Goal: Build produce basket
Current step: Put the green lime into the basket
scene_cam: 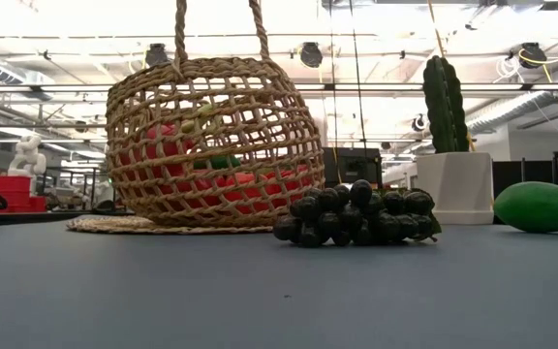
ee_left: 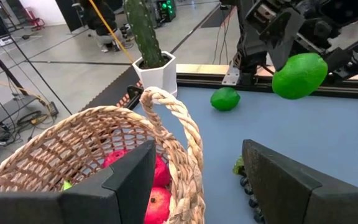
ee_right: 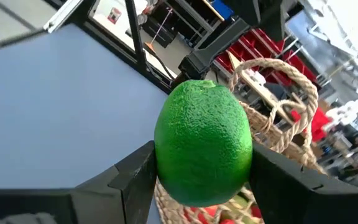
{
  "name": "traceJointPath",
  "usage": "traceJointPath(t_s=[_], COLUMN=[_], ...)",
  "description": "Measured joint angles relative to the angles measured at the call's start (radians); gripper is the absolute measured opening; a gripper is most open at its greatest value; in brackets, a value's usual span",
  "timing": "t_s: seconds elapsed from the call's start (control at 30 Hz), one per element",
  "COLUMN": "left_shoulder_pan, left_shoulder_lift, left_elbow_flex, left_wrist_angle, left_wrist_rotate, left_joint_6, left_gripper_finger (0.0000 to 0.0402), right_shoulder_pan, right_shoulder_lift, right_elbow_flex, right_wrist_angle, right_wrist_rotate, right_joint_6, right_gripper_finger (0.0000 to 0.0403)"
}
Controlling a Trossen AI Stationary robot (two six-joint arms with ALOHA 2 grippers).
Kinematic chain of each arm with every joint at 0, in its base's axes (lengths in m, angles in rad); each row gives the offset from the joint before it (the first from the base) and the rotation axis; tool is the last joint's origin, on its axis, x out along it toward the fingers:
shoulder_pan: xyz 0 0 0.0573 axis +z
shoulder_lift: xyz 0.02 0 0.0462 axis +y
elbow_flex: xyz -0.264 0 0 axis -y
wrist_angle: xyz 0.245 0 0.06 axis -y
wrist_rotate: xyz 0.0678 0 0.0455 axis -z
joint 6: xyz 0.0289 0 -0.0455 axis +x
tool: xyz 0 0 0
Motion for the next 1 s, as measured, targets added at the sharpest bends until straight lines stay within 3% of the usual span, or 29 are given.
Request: traceJointPath(t_s=[0.4, 1.0], left_shoulder_pan=[-0.001, -0.001], left_shoulder_lift=[0.000, 0.000], left_elbow_flex=[0.000, 0.000], left_wrist_angle=[0.000, 0.000], left_wrist_rotate=[0.000, -0.001], left_joint_6=[0.007, 0.003], left_gripper_finger=[0.0239, 0.0239], right_shoulder_pan=[0.000, 0.000], right_shoulder_lift=[0.000, 0.000], right_elbow_flex=[0.000, 0.000], right_wrist_angle=[0.000, 0.002], right_wrist_rotate=[0.000, 0.000], right_joint_6=[-0.267, -0.279], right_gripper_finger=[0.0222, 0.0222])
